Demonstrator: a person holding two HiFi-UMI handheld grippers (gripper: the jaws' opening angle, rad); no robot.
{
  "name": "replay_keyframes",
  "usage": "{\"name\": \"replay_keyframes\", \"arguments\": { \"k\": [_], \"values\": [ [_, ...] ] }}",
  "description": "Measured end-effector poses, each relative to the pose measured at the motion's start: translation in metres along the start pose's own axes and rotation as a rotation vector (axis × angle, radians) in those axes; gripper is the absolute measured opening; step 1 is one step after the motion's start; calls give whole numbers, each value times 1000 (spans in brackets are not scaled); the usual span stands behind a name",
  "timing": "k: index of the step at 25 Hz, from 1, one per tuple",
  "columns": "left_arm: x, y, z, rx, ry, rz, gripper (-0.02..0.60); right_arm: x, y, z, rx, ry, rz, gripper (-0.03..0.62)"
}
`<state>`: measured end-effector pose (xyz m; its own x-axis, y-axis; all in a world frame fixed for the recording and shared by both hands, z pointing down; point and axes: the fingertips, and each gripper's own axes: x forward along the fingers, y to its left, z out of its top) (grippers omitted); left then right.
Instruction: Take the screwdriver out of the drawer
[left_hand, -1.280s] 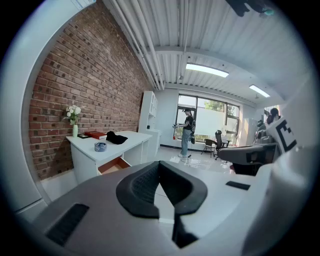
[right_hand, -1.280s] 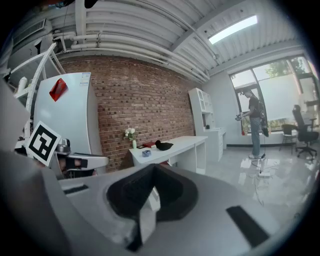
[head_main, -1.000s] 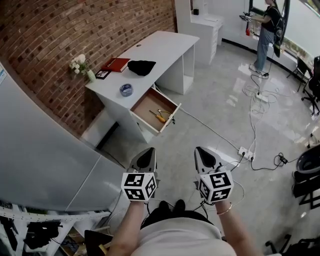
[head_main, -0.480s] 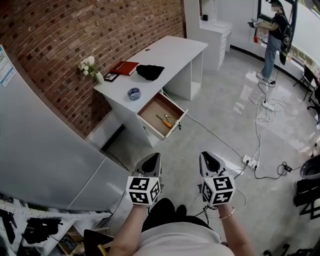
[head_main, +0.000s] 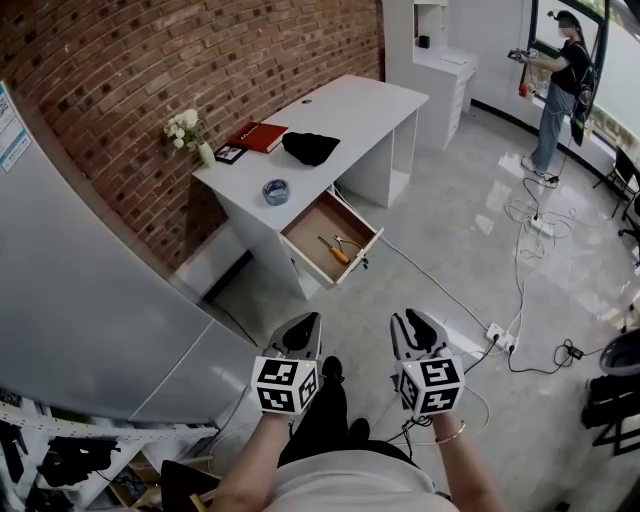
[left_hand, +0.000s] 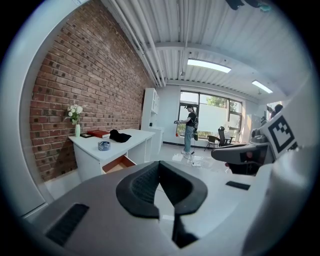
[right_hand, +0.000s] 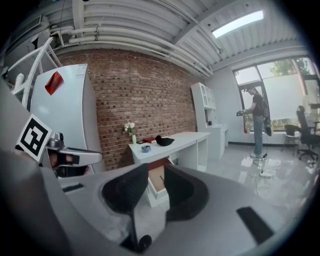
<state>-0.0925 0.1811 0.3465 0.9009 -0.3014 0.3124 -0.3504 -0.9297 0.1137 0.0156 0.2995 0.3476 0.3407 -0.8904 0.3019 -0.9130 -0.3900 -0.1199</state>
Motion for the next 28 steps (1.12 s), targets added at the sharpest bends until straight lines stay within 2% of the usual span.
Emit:
{"name": "replay_keyframes", "arguments": {
  "k": [7,17,23,28],
  "values": [
    [39,39,2,-32,16,0,-8,51,1,8,-18,27,-1,101],
    [127,118,22,-82,25,9,-8,167,-14,34,-22,66,-2,103],
    [169,155,40,-78,38,-13,-8,223,-13,46,-18,96,-7,103],
    [191,170,48,-73,42,-32,-8,247,-16,49,-14,111,-15,103]
  ]
}}
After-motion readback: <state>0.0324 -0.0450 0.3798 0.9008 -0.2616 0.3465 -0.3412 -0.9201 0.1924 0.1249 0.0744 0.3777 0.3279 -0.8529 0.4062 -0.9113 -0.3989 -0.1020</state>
